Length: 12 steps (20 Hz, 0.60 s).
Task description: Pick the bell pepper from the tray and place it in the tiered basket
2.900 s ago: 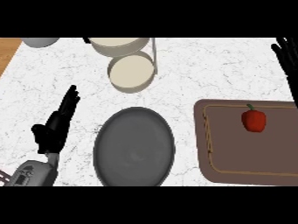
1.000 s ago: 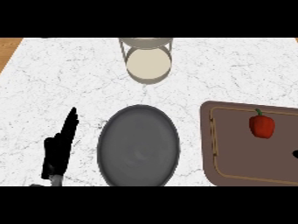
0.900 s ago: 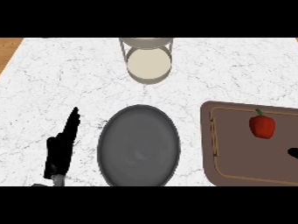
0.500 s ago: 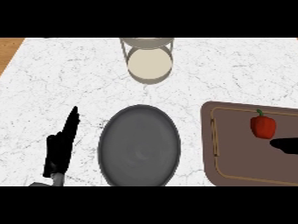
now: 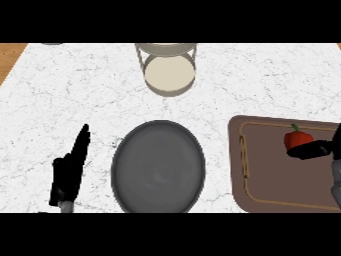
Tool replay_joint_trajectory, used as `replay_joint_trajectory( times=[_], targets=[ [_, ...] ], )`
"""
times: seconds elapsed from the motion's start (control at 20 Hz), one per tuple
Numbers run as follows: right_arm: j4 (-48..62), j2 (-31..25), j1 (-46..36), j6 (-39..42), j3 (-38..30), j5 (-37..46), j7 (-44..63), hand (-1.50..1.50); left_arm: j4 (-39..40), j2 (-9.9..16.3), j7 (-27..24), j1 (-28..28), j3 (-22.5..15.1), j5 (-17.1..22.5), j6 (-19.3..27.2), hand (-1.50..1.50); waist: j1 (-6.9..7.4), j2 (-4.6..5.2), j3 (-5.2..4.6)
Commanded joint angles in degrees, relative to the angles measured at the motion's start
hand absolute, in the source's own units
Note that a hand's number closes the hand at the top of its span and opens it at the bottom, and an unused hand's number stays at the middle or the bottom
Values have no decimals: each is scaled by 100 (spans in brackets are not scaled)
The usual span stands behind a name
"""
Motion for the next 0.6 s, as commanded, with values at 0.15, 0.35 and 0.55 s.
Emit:
replay_joint_trajectory(
  times=[0.15,0.35,0.55],
  targets=[
    [604,500,-818,844,-134,108,1248,-150,-95,-109,49,383,-98,-106,126,0,-84,-14,-5],
    [1260,850,-1034,1141,-158,150,1340,-150,-2,-79,82,108,2,-10,-36,0,-75,4,-11],
    [1364,983,-1059,1327,-428,30,1340,-150,34,-16,-134,326,108,35,-106,0,-132,-16,-9]
  ],
)
